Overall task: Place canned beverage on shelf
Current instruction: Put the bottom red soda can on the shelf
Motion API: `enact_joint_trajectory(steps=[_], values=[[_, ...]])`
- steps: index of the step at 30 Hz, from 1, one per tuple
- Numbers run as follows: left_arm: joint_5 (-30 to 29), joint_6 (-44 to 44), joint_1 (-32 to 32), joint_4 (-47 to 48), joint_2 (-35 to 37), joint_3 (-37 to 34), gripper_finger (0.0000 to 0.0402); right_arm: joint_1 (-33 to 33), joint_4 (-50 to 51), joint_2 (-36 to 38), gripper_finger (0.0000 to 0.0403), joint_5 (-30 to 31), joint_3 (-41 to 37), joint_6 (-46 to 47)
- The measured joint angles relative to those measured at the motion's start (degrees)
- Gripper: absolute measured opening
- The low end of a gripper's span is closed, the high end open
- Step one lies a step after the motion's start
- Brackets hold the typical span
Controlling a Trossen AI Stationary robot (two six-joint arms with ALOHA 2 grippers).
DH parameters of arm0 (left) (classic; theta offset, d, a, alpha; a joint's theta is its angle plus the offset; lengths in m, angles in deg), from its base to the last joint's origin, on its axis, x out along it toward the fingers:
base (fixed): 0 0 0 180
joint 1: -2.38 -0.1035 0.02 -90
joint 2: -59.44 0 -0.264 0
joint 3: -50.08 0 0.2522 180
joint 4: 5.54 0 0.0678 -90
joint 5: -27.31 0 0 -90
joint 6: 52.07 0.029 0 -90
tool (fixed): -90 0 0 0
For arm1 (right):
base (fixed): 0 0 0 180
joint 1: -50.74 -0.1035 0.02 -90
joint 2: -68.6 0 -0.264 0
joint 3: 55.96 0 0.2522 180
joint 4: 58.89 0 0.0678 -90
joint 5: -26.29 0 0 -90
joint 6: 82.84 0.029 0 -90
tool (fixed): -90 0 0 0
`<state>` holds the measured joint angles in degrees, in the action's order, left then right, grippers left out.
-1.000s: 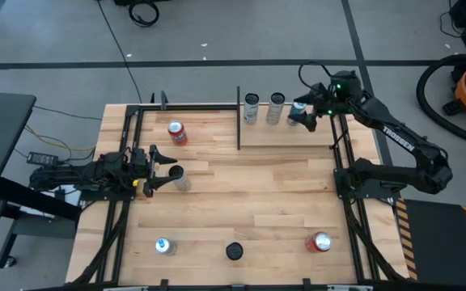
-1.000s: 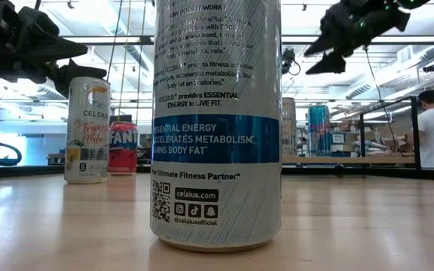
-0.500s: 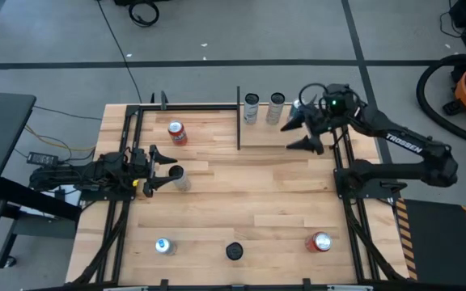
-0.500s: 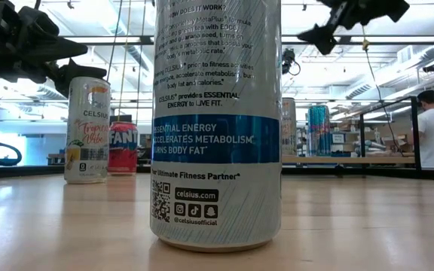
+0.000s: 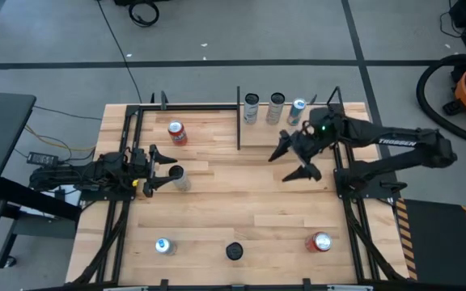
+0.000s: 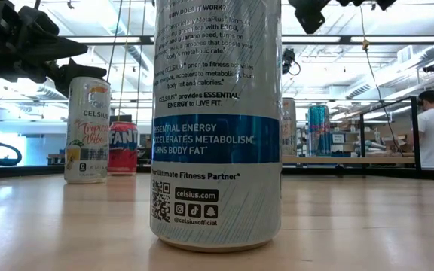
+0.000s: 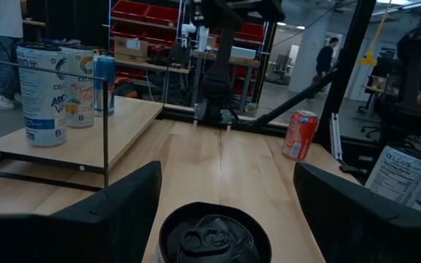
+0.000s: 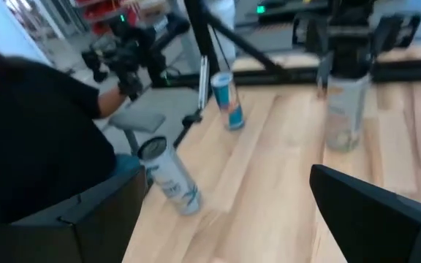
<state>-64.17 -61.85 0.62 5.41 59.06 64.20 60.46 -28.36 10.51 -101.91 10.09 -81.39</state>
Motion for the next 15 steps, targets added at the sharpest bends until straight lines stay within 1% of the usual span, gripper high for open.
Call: enact_joint_trajectory(steps=[3,6,10,15], values=[[0.0,0.0,0.0,0.0,0.0,0.0,0.0314,-4.3,2.5,-0.5,0.0394,6.1,0.0,2.3],[0.0,0.0,0.0,0.0,0.0,0.0,0.0314,-8.4,6.8,-0.3,0.0394,11.8,0.0,7.3],[0.0,0.0,0.0,0.0,0.0,0.0,0.0314,-13.7,10.8,0.4,0.0394,16.4,0.0,16.4],[0.0,0.2,0.0,0.1,0.0,0.0,0.0314,-20.3,14.6,0.8,0.0394,20.2,0.0,27.0]])
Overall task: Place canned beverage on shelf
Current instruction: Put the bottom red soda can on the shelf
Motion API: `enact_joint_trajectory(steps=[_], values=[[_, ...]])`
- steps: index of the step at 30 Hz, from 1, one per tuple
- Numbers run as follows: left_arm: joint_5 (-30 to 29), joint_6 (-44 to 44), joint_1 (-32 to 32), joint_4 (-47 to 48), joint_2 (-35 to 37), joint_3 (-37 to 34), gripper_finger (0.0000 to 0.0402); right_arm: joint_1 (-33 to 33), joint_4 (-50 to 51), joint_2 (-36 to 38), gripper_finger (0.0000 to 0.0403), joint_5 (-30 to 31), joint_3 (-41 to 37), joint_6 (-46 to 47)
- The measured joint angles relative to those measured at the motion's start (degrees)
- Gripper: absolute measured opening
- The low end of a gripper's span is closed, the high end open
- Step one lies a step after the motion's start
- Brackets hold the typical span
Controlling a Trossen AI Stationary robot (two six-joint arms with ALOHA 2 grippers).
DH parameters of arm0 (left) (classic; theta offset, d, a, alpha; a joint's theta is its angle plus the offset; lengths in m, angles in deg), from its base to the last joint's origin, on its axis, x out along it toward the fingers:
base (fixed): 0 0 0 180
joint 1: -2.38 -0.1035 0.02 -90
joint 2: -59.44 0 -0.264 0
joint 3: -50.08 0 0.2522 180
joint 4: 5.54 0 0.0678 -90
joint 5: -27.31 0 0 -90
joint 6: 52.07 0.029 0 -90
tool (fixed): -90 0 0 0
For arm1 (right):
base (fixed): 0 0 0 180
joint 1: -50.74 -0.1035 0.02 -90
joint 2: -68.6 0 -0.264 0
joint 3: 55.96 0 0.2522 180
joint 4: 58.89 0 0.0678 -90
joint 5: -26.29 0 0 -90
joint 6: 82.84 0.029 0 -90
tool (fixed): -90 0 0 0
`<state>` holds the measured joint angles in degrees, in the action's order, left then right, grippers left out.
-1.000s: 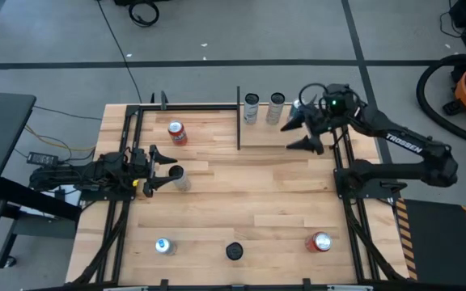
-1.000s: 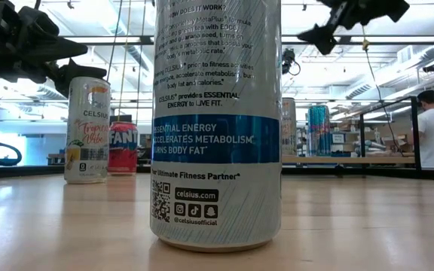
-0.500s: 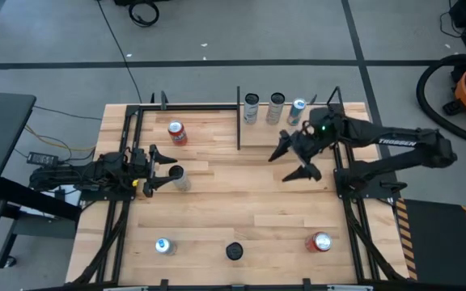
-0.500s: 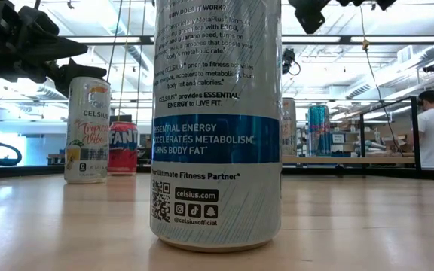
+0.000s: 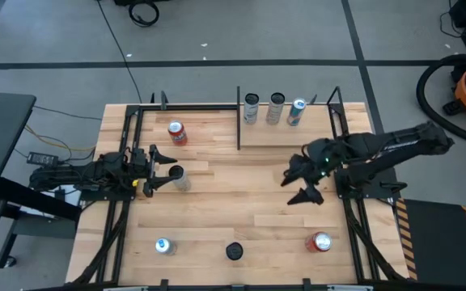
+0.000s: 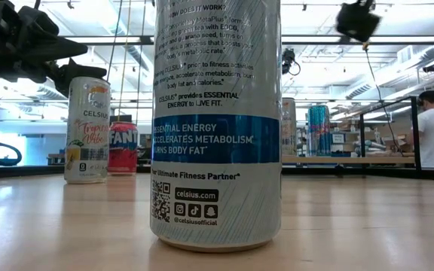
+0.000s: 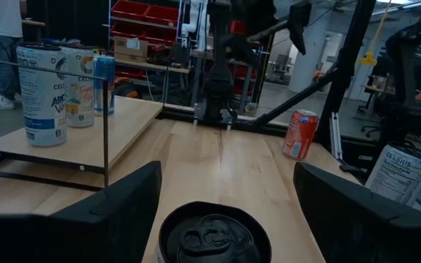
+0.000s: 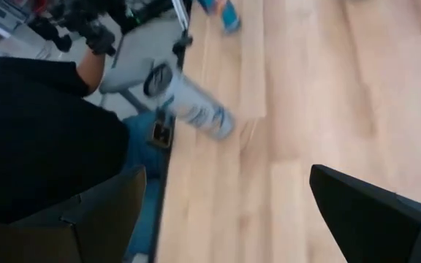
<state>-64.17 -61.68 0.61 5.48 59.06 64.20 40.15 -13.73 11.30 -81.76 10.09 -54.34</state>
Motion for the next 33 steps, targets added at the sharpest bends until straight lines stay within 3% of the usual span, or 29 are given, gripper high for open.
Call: enact_joint_trajectory(steps=[20,28,33], values=[[0.0,-0.3,0.0,-0.5,0.0,0.0,0.0314,-32.9,3.7,-2.5,0.0386,26.9,0.0,30.5],[0.0,-1.5,0.0,-0.5,0.0,0.0,0.0314,-43.2,12.8,-6.9,0.0362,30.2,0.0,46.4],[0.0,-1.7,0.0,-0.4,0.0,0.0,0.0314,-45.8,14.8,-7.2,0.0351,31.1,0.0,48.7]])
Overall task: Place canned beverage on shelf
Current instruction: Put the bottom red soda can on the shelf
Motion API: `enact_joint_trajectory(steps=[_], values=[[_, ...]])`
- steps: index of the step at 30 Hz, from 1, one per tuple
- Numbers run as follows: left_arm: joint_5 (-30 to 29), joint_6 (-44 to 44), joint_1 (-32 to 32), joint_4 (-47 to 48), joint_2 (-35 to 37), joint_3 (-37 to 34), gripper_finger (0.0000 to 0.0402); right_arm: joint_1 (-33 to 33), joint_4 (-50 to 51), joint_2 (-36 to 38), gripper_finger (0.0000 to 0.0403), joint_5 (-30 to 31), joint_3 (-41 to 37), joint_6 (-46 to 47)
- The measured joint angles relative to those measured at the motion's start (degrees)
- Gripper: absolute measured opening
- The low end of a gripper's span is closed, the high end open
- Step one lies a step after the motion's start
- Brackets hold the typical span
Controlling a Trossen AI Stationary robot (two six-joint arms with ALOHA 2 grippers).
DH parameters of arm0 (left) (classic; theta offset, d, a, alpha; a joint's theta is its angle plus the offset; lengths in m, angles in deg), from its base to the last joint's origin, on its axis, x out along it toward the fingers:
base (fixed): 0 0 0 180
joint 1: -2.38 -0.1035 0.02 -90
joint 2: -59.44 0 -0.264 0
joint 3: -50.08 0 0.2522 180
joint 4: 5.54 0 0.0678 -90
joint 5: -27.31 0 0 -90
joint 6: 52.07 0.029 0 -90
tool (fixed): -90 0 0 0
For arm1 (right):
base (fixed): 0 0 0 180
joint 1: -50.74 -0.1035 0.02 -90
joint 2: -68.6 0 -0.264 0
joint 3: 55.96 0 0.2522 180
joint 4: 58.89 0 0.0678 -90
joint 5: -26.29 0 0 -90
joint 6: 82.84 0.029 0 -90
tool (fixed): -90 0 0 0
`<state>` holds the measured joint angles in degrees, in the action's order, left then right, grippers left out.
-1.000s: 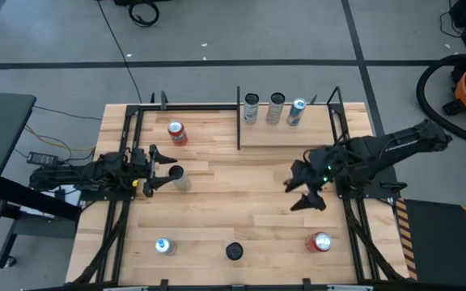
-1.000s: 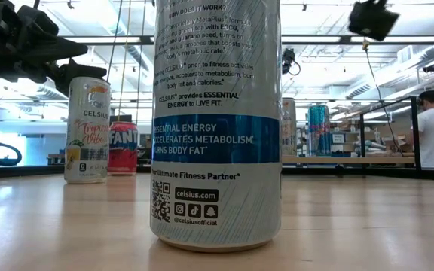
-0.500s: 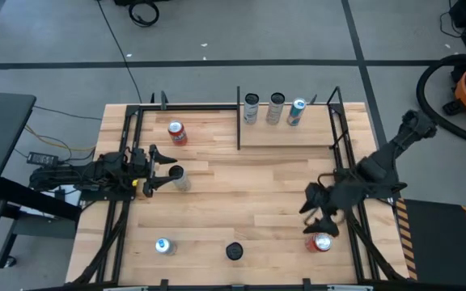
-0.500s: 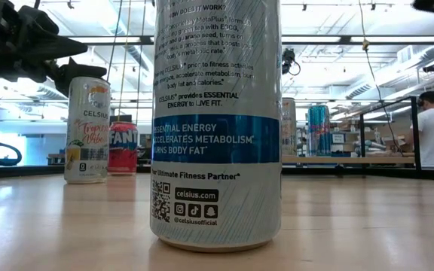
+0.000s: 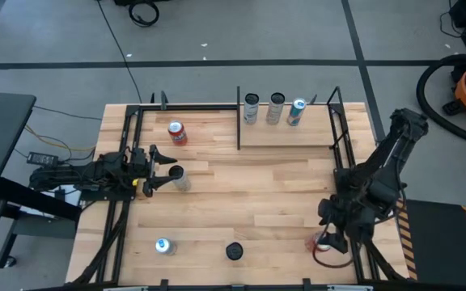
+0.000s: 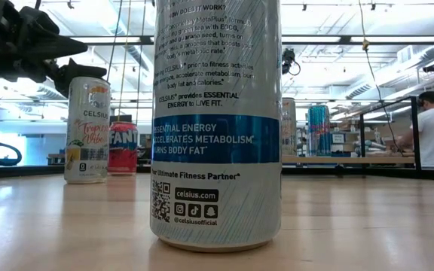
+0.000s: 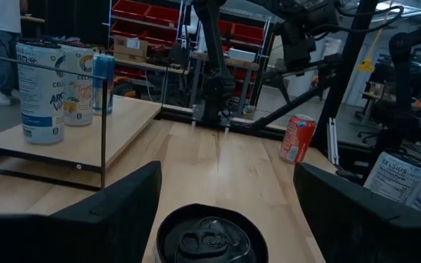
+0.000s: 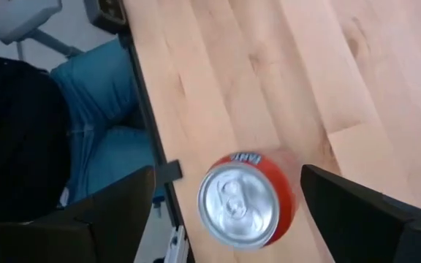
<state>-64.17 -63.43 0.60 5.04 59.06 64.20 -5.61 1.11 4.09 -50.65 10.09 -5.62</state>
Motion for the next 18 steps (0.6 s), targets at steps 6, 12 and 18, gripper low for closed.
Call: enact_joint_trajectory(steps=[6,12,18], values=[[0.0,0.0,0.0,0.0,0.0,0.0,0.0314,-1.1,0.2,0.0,0.035,-0.9,0.0,3.1],[0.0,-0.1,0.0,0.0,0.0,0.0,0.0314,-2.9,0.3,0.0,0.035,-1.1,0.0,4.1],[0.0,-1.6,0.0,0.0,0.0,0.0,0.0314,-4.2,1.0,-0.3,0.0351,0.2,-0.5,6.6]])
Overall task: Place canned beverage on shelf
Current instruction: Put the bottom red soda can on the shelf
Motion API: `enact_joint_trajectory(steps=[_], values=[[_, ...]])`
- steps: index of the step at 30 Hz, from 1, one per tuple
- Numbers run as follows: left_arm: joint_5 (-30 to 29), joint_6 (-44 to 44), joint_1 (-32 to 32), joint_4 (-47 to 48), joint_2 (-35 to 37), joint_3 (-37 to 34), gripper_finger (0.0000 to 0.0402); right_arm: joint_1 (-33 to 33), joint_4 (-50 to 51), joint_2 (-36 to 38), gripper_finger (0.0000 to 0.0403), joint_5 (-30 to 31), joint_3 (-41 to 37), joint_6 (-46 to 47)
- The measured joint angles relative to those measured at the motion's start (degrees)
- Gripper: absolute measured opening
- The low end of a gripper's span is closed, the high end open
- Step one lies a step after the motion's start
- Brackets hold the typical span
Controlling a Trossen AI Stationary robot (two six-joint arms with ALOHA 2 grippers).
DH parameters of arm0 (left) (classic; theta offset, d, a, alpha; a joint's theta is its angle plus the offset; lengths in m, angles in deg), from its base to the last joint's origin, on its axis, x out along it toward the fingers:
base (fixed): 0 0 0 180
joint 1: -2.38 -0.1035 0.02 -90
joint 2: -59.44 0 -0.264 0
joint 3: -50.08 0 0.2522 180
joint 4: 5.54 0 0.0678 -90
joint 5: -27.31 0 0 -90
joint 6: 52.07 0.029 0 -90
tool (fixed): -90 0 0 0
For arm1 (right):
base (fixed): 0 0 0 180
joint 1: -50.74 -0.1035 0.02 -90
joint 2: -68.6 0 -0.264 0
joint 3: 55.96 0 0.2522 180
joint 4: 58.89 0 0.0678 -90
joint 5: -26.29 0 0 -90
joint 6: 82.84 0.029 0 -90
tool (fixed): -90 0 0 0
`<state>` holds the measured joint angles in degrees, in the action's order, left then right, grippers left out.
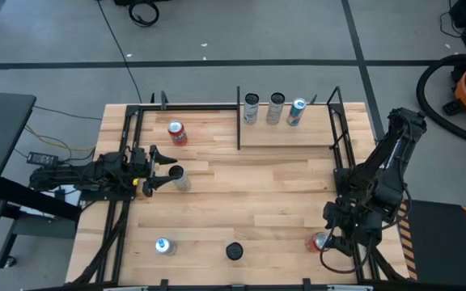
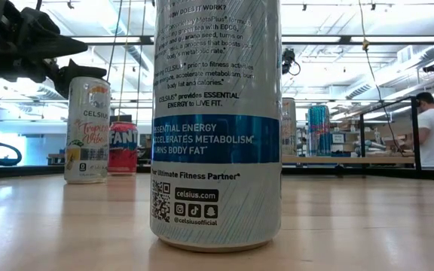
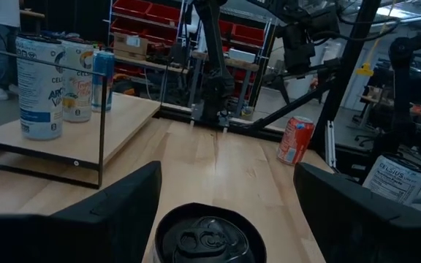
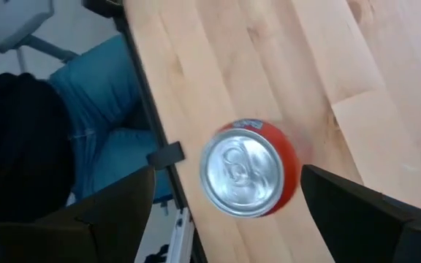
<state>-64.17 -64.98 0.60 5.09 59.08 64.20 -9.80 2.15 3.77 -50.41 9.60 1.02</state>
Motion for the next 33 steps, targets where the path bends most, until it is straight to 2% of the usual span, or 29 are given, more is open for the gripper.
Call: enact_joint_trajectory(steps=[12,26,33], values=[[-1.4,0.0,0.0,0.0,0.0,0.0,0.0314,-0.8,-3.1,-8.7,0.0351,-4.0,-0.6,3.0],[-1.5,0.1,0.0,0.0,0.0,0.0,0.0314,-0.2,-5.5,-14.3,0.0351,-2.8,-0.4,3.0],[-1.6,0.0,0.0,0.0,0.0,0.0,0.0314,1.1,-6.1,-15.9,0.0351,-1.1,-0.4,-0.4]])
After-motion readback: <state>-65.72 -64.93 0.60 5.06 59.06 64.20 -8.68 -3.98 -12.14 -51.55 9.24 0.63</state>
